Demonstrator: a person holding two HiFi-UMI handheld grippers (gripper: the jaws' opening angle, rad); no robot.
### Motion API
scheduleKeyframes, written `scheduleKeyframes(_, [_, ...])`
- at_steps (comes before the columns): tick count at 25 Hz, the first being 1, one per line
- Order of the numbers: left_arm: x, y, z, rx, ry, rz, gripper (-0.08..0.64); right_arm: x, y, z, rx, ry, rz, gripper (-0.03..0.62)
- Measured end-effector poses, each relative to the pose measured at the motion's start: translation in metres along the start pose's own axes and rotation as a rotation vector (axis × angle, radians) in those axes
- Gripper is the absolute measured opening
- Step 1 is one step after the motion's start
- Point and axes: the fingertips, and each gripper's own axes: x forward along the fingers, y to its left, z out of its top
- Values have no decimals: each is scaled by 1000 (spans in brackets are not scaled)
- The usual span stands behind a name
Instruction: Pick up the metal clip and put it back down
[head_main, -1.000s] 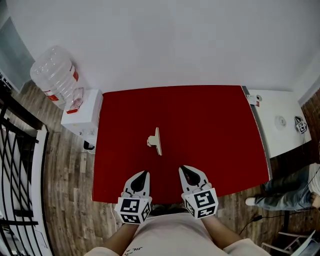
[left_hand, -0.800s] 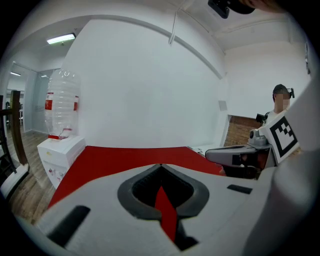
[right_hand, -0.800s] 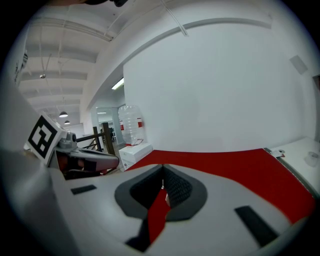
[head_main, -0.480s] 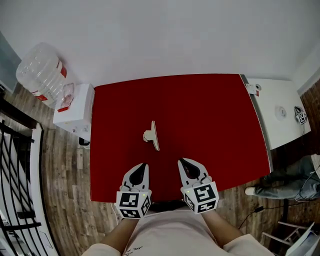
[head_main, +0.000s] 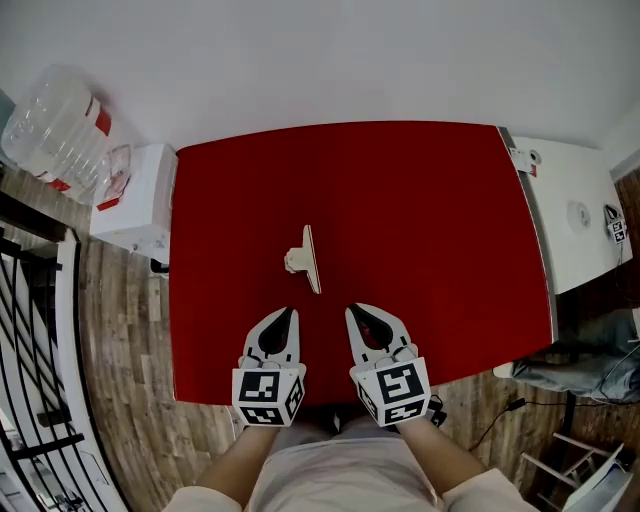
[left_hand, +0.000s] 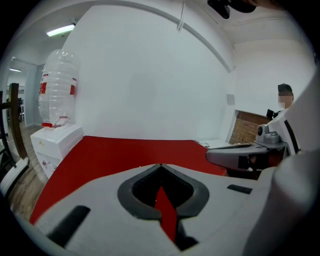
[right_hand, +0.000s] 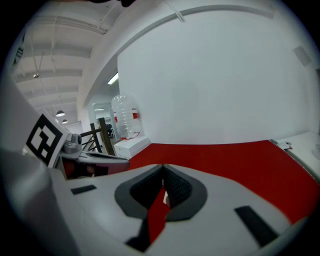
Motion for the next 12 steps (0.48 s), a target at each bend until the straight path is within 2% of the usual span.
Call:
scheduleKeyframes(6, [38, 28, -27, 27, 22, 5, 6, 32, -4, -26, -6, 31, 19, 6])
scheduleKeyframes(12, [73, 44, -59, -12, 63, -5, 8, 59, -10, -52, 8, 61, 18, 6])
